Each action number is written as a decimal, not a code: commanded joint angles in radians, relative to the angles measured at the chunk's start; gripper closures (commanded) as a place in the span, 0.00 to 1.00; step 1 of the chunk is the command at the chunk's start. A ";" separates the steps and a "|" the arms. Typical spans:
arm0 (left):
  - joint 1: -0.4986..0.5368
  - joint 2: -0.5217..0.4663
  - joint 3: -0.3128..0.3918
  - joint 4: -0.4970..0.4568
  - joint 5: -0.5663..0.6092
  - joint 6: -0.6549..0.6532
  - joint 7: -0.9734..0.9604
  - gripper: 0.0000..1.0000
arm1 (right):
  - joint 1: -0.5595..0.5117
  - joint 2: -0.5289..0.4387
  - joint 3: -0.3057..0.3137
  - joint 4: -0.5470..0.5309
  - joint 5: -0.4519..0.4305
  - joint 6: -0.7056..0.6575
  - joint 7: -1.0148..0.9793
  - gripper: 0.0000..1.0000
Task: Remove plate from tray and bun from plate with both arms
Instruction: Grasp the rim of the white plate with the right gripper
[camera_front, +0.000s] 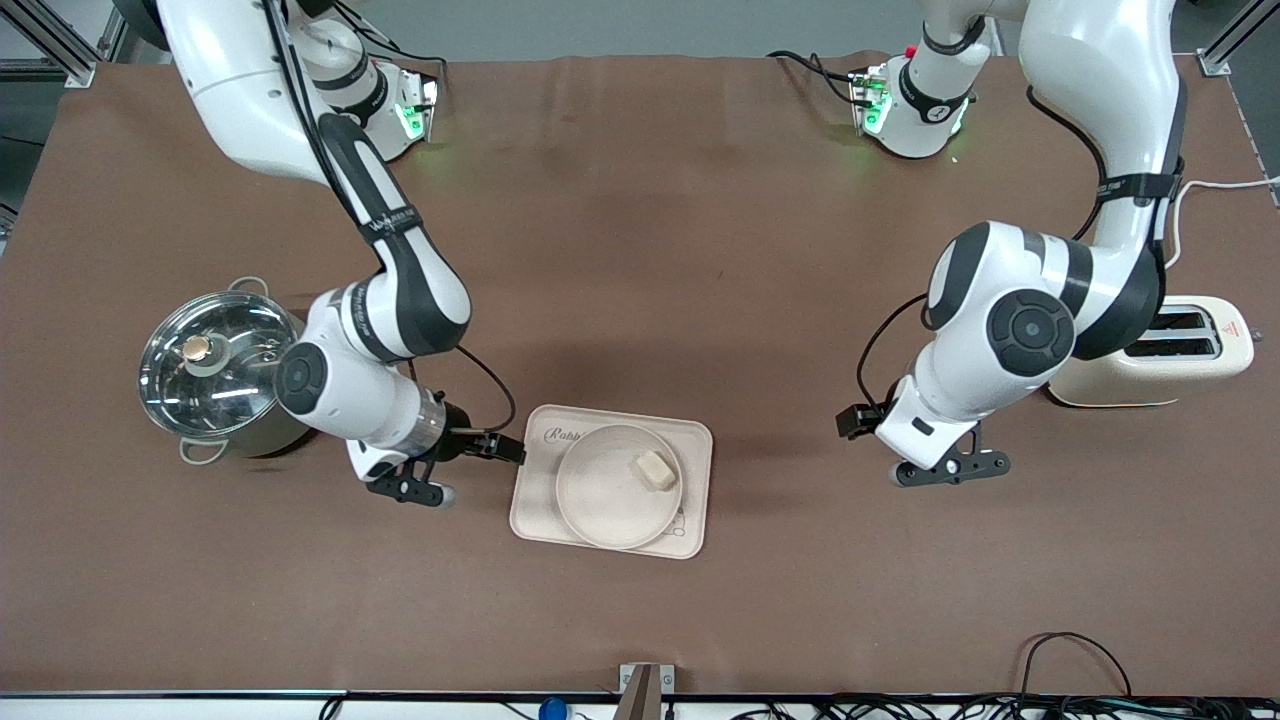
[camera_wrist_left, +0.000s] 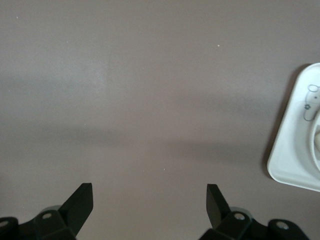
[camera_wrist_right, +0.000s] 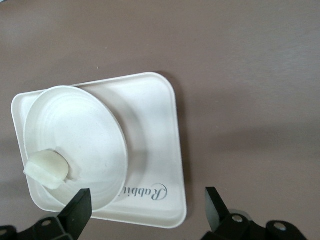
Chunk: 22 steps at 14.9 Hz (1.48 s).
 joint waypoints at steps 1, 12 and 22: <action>0.000 0.006 -0.002 0.013 0.041 -0.001 -0.032 0.00 | 0.029 0.066 -0.002 0.074 0.025 0.014 0.002 0.00; -0.032 0.018 -0.004 0.010 0.053 0.029 -0.116 0.00 | 0.095 0.244 -0.005 0.190 0.014 0.141 -0.016 0.63; -0.028 0.018 -0.004 0.006 0.053 0.027 -0.113 0.00 | 0.070 0.221 -0.002 0.174 0.023 0.179 -0.116 1.00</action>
